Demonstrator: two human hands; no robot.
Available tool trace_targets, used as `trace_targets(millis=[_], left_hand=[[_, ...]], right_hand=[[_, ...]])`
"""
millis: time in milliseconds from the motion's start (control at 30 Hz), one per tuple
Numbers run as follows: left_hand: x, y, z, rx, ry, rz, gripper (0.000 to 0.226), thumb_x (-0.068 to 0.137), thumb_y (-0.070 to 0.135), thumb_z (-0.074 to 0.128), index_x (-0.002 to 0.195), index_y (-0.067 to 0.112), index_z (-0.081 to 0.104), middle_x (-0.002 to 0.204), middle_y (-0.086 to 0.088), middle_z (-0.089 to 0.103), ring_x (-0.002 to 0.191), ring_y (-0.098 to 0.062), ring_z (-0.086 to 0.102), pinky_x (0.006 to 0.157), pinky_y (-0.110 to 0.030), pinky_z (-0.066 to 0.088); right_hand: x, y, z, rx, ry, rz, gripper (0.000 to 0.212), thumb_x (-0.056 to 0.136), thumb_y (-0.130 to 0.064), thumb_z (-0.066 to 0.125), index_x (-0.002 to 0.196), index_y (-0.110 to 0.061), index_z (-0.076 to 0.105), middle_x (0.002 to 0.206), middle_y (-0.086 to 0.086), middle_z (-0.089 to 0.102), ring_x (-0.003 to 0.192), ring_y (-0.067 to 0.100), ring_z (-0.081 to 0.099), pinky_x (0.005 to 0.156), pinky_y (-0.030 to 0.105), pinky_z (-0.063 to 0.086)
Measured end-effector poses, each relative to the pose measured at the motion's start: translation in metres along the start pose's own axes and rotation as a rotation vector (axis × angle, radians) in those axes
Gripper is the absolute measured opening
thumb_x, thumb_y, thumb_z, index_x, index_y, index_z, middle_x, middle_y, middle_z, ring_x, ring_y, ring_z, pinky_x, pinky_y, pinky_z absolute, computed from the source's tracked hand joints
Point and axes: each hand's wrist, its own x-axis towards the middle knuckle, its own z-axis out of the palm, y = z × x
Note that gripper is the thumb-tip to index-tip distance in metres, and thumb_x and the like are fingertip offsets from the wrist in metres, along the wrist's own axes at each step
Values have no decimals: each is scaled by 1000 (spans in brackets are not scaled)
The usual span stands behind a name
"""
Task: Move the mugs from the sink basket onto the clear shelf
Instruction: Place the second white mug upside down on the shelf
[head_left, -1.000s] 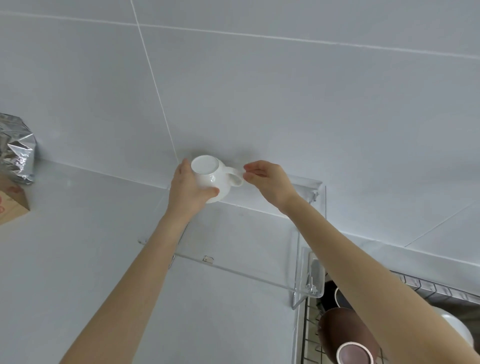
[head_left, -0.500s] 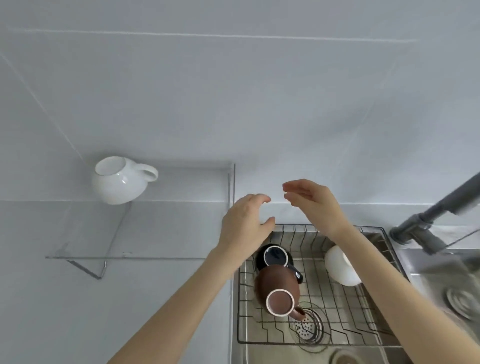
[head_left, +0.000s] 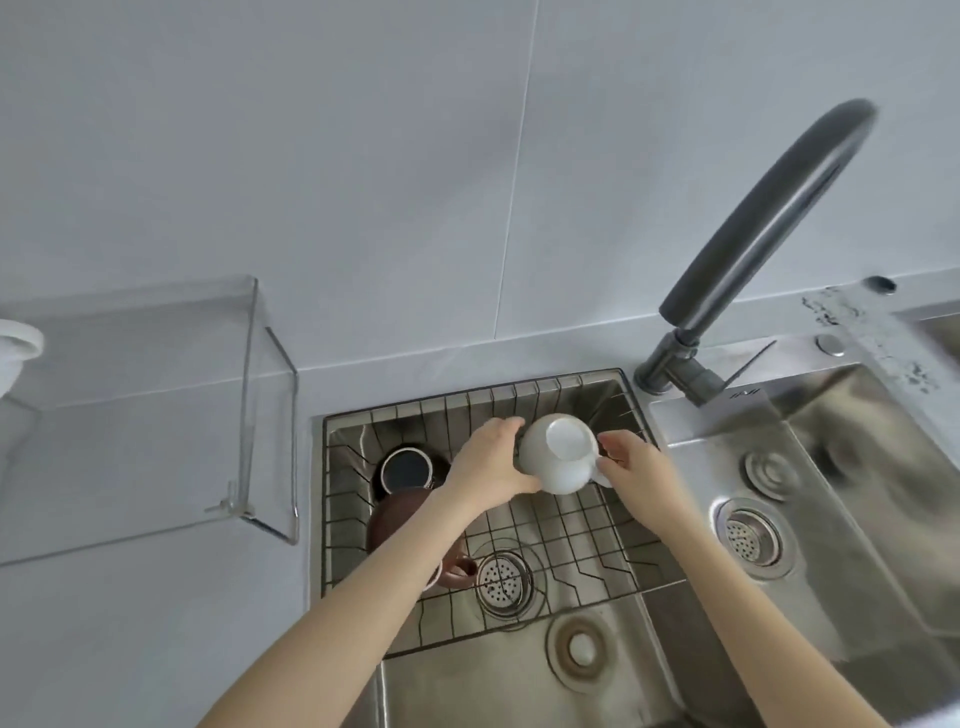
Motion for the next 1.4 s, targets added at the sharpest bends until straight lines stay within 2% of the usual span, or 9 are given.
trace_targets(millis=[167, 300, 433, 800, 1000, 1100, 1200, 1300, 1400], left_hand=[[28, -1, 30, 1, -44, 11, 84, 63, 23, 77, 133, 14, 32, 133, -12, 42, 120, -27, 41, 98, -39, 37], [42, -4, 44, -29, -31, 21, 93, 63, 21, 78, 138, 15, 23, 141, -12, 33, 127, -26, 34, 103, -37, 32], [48, -4, 54, -104, -20, 1, 98, 64, 23, 79, 141, 13, 18, 147, -10, 26, 133, -25, 28, 108, -37, 26], [39, -2, 39, -128, 76, 11, 96, 56, 25, 83, 137, 12, 33, 141, -8, 45, 129, -23, 39, 109, -40, 31], [11, 9, -15, -164, 285, 47, 88, 48, 31, 85, 126, 16, 46, 116, -3, 63, 108, -22, 55, 82, -22, 35], [-14, 11, -52, -198, 433, 46, 94, 45, 32, 86, 128, 14, 45, 118, -1, 61, 111, -20, 54, 79, -11, 31], [-46, 10, -90, -187, 567, 28, 96, 45, 38, 85, 129, 18, 45, 122, -1, 62, 110, -19, 56, 88, -22, 40], [-78, 5, -126, -157, 684, 17, 90, 43, 43, 84, 123, 19, 50, 112, 1, 64, 101, -19, 57, 83, -28, 45], [-107, -9, -161, -174, 753, -6, 93, 44, 41, 85, 126, 17, 48, 119, -3, 61, 107, -23, 55, 92, -36, 46]], right_hand=[[11, 23, 17, -103, 12, -22, 32, 88, -8, 50, 121, -7, 50, 114, 15, 63, 95, 23, 58, 75, 26, 41], [18, 29, 24, -254, 60, -62, 28, 89, -7, 49, 117, -5, 49, 103, 15, 67, 88, 28, 63, 74, 37, 54], [23, 30, 24, -402, 50, -56, 21, 88, -5, 48, 110, -5, 49, 92, 14, 68, 80, 31, 64, 69, 40, 54], [18, 19, 10, -349, 52, -131, 20, 90, -13, 49, 108, -6, 56, 88, 18, 68, 78, 34, 60, 68, 44, 53], [7, -39, -11, -288, 108, -308, 25, 86, -15, 56, 111, -12, 61, 95, 15, 71, 88, 35, 62, 75, 41, 51], [-3, -82, -17, -263, 151, -460, 21, 85, -13, 58, 105, -12, 65, 89, 14, 73, 83, 35, 64, 72, 41, 52], [-14, -127, -16, -257, 152, -590, 16, 85, -12, 58, 99, -11, 66, 85, 14, 73, 79, 36, 63, 70, 45, 53], [-24, -171, -9, -215, 116, -672, 16, 86, -12, 58, 98, -14, 68, 87, 13, 74, 82, 36, 63, 73, 46, 53], [-35, -213, 6, -179, 104, -739, 19, 85, -13, 59, 100, -18, 68, 92, 5, 76, 86, 30, 65, 76, 42, 53]])
